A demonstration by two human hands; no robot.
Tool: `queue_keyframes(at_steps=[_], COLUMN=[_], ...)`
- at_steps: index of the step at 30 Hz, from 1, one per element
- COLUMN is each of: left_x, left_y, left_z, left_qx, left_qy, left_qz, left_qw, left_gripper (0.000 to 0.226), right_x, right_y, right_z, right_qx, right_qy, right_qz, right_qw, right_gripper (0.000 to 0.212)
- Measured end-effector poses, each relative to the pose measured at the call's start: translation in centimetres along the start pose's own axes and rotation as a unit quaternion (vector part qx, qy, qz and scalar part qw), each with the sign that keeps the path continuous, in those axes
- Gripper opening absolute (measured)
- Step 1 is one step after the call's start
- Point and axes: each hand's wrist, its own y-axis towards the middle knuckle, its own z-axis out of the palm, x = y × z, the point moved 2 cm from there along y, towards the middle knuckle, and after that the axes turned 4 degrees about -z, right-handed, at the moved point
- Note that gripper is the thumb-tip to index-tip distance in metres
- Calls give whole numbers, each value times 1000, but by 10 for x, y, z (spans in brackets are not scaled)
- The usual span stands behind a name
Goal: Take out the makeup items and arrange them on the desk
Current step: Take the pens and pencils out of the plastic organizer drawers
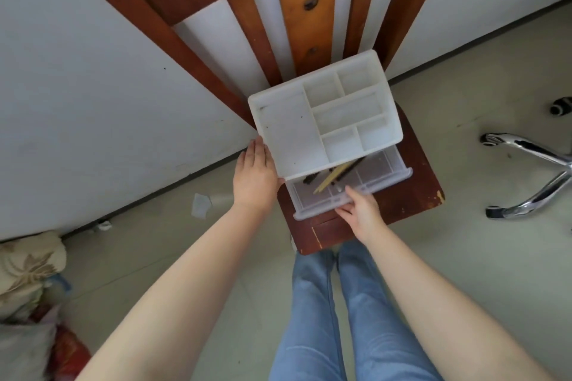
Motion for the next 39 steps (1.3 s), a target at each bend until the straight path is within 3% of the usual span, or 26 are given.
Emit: queue_keyframes(at_steps=[5, 7, 9, 10, 13, 16, 18, 19, 21, 23, 25, 27, 28, 30, 32, 36, 39], left_x=[-2, -1, 0, 0, -3, -23, -38, -42, -48, -46, -43, -44, -48, -51, -37, -45, -46], left_y=[-2, -1, -2, -2, -14, -35, -52, -57, -65, -66, -61, -56, -53, -43, -39, -42, -47], left_z=[0, 2, 5, 7, 11, 21, 32, 39, 54, 64, 71, 72, 73, 70, 92, 88, 93], left_qx=[-12, -13, -13, -17, -49, -161, -208, -201, -142, -37, 54, 76, 71, 72, 64, 64, 69], left_qy=[-11, -11, -11, -16, -40, -69, -77, -85, -140, -243, -300, -298, -293, -274, -312, -285, -295], left_qz=[-17, -17, -19, -23, -36, 46, 111, 119, 34, -125, -212, -205, -193, -180, -245, -215, -210], left_qw=[1000, 1000, 1000, 999, 997, 984, 969, 969, 979, 961, 929, 929, 934, 942, 916, 932, 930], left_gripper=[71, 71, 72, 72, 68, 43, 26, 29, 29, 44, 43, 29, 24, 17, 16, 16, 16], right_x=[-22, -26, -23, -20, -8, 8, 24, 33, 51, 59, 59, 61, 67, 77, 66, 64, 55], right_y=[-11, -14, -16, -18, -27, -39, -43, -41, -34, -21, -7, 3, 6, 11, 27, 29, 22], right_z=[-30, -41, -47, -48, -51, -54, -52, -49, -37, -25, -16, -13, -15, -17, 6, 1, -4], right_qx=[-25, -26, -11, 0, 47, 133, 169, 173, 185, 202, 209, 216, 212, 208, 244, 235, 251], right_qy=[-19, -35, -62, -88, -268, -485, -596, -646, -744, -823, -867, -889, -895, -899, -898, -907, -903], right_qz=[40, 50, 45, 49, 84, 95, -9, -101, -273, -345, -350, -355, -360, -357, -361, -346, -348], right_qw=[999, 998, 997, 995, 959, 859, 785, 736, 581, 403, 288, 191, 159, 147, 58, 35, 28], right_gripper=[6, 21, 10, 5, 18, 25, 17, 16, 22, 28, 35, 42, 44, 49, 56, 66, 59])
